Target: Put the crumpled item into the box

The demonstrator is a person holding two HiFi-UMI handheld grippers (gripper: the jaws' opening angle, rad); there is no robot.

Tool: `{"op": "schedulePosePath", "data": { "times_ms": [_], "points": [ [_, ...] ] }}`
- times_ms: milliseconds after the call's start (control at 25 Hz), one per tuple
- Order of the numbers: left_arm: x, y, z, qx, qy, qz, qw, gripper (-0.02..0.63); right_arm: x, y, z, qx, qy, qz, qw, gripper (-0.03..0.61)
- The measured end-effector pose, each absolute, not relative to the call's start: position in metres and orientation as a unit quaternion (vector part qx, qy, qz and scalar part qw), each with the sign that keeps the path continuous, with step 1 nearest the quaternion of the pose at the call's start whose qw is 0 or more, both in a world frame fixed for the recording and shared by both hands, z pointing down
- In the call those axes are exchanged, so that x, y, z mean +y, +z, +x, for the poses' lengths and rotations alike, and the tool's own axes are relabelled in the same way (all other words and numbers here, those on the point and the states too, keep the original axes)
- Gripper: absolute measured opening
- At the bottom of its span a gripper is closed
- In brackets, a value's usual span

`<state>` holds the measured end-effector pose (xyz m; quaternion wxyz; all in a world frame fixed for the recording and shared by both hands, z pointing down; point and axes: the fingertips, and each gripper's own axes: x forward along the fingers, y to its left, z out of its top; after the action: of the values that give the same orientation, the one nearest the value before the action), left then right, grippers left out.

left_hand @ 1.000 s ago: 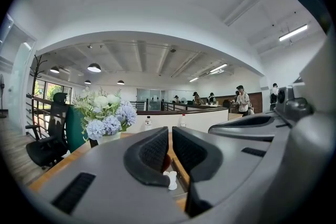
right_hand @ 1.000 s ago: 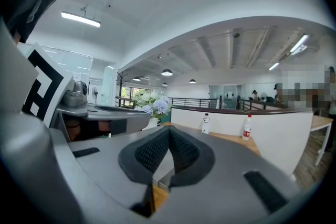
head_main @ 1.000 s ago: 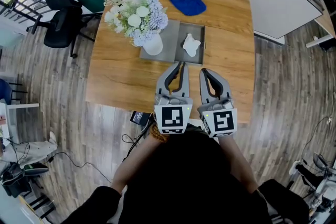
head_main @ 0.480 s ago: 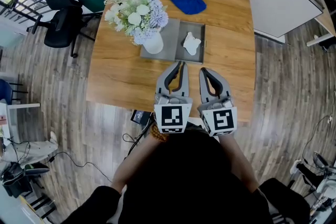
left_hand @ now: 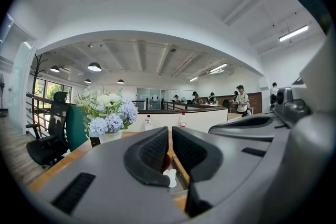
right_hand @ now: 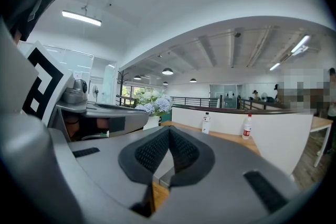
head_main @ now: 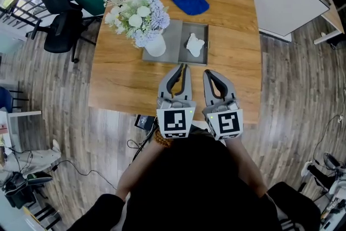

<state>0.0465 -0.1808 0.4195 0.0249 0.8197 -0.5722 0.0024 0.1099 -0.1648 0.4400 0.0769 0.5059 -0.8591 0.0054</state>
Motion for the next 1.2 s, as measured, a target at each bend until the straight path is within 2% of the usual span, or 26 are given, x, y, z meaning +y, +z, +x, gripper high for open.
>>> {"op": "schedulePosePath", "data": {
  "times_ms": [1200],
  "points": [
    [-0.173,0.438,0.025,-0.593,0.008,0.804,0.047,0.041,-0.163,0.465,0.092,-0.87,0.022,0.48,0.11,0.005]
  ]
}}
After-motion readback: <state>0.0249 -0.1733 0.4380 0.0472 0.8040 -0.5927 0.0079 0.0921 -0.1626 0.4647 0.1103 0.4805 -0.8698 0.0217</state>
